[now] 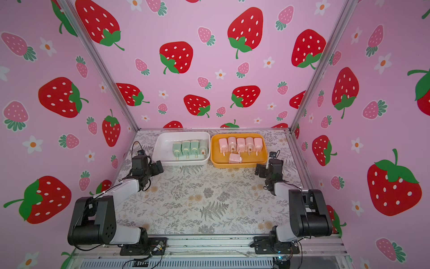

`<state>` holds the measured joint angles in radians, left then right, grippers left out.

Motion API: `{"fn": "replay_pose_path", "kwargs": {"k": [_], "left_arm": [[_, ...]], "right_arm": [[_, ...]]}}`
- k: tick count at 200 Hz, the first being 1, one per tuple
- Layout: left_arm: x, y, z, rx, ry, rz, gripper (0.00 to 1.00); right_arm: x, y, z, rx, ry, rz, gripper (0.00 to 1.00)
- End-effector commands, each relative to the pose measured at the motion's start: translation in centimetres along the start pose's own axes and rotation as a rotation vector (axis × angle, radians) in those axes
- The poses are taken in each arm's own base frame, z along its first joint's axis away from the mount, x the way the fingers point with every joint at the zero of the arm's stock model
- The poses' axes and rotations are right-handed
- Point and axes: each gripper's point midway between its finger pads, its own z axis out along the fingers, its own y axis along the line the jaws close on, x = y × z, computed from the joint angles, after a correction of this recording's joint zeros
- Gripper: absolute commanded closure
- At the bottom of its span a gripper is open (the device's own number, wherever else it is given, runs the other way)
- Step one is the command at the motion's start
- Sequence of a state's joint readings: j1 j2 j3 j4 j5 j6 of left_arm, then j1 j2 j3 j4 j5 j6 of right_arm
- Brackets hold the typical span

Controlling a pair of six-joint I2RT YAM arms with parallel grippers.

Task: Place the pencil sharpeners by color into the storage box
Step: Place the pencil sharpener in the storage box.

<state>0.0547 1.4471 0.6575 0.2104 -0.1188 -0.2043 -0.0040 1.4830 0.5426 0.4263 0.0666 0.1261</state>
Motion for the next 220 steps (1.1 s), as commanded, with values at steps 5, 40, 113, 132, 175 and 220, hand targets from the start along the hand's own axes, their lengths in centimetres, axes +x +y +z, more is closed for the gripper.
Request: {"fn": "replay_pose_path", "kwargs": {"k": [5,40,113,132,175,220], "left_arm": [[-1.2,-1.7,0.7,0.099,-0.084,0.057,0.0],[-1.4,-2.4,0.7,0.143,-0.148,0.108,0.0],[0.3,-2.7,0.4,0.195,-0.256,0.131,0.0],[0.2,-2.2,0.6,0.134,-0.252,0.124,0.01],[0.2,-0.8,0.0,0.028,-0.301,0.092,0.0],[0.2,-1.0,0.2,0.032,-0.287,0.098,0.0]], "right_arm": [[-2.6,1.1,0.1,-0.06,-0.076,-0.034,0.0],[-2.7,1.3,-0.3,-0.081,-0.096,-0.043,0.0],[-2.7,1.6,-1.6,-0.108,-0.17,-0.055,0.0],[-2.8,1.7,-1.8,-0.117,-0.183,-0.065,0.0],[-2.3,1.4,-1.6,-0.139,-0.231,-0.058,0.0],[-1.1,2.0,-2.1,-0.192,-0.292,-0.08,0.0]]}}
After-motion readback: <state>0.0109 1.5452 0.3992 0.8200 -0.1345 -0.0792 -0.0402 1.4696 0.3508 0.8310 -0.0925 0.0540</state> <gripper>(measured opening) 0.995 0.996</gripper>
